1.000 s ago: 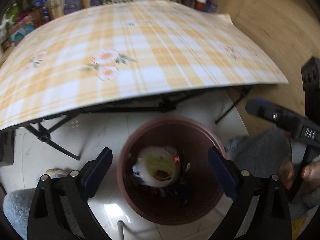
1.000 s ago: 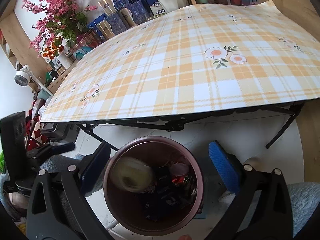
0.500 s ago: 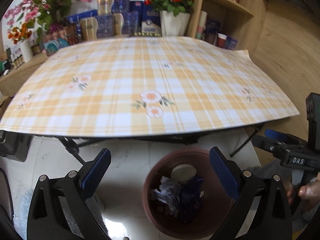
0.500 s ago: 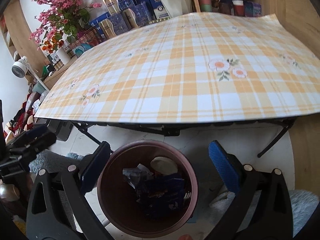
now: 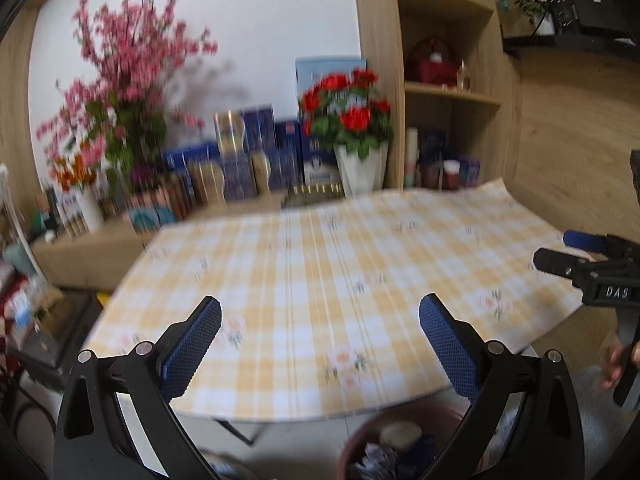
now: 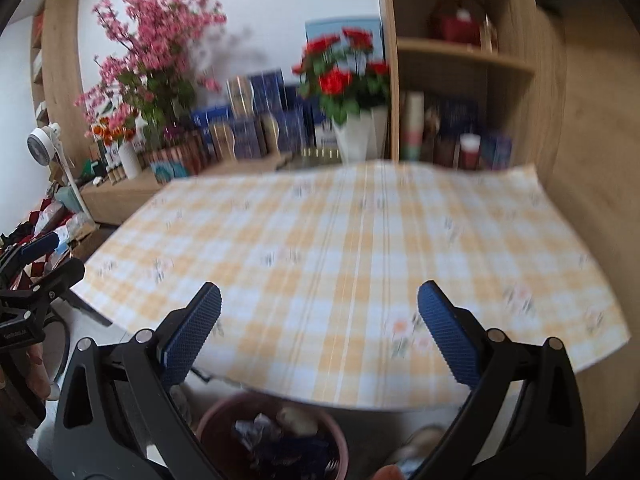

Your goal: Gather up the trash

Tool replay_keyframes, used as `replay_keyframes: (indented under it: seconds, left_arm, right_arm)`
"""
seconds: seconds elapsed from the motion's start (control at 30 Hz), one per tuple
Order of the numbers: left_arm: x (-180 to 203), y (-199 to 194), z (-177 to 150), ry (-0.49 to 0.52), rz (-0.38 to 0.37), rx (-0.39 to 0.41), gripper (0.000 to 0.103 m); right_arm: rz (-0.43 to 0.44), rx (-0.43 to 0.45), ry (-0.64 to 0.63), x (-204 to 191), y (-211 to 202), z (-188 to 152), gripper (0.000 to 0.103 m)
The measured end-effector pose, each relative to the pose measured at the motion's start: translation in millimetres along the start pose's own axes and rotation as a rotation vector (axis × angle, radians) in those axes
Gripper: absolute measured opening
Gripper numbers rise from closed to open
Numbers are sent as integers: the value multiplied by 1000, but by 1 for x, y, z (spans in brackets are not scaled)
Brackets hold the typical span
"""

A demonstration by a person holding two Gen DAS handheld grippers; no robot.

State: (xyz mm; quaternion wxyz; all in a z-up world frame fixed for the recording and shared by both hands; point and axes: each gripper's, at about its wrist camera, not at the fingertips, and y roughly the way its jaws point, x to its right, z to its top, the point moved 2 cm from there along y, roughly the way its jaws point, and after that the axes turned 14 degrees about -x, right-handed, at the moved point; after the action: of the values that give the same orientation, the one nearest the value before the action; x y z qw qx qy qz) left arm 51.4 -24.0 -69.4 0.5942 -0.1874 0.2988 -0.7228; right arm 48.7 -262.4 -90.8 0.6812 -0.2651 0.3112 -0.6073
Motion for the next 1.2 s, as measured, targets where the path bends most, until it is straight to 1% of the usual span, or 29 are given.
replay_keyframes:
  seconds: [0.03, 0.13, 0.2, 0.33, 0.43, 0.53, 1.0, 1.2]
  left_arm:
    - [0, -7, 6, 4, -1, 13, 97]
    - [-1, -30, 26, 3, 44, 79, 97]
    - [0, -39, 35, 12, 47, 92, 97]
    - [-2, -51, 48, -8, 31, 101, 97]
    - [-3, -58, 52, -17, 19, 109, 97]
    - [-1, -59, 56, 3, 18, 95, 97]
    - [5, -65, 58, 1, -9, 99, 97]
    - [7, -66, 57, 5, -3, 99, 97]
  right_arm:
    - [-11, 13, -7, -1, -7, 8, 97]
    - [-24, 58, -27, -3, -29, 29, 97]
    - [-26, 66, -30, -3, -37, 39, 97]
    - [-43, 78, -48, -8, -47, 48, 97]
    - [-50, 76, -52, -10, -53, 50, 97]
    - [-57, 75, -47, -9, -55, 49, 97]
    - [-72, 81, -48, -9, -66, 43, 97]
    - [-72, 83, -45, -5, -70, 43, 97]
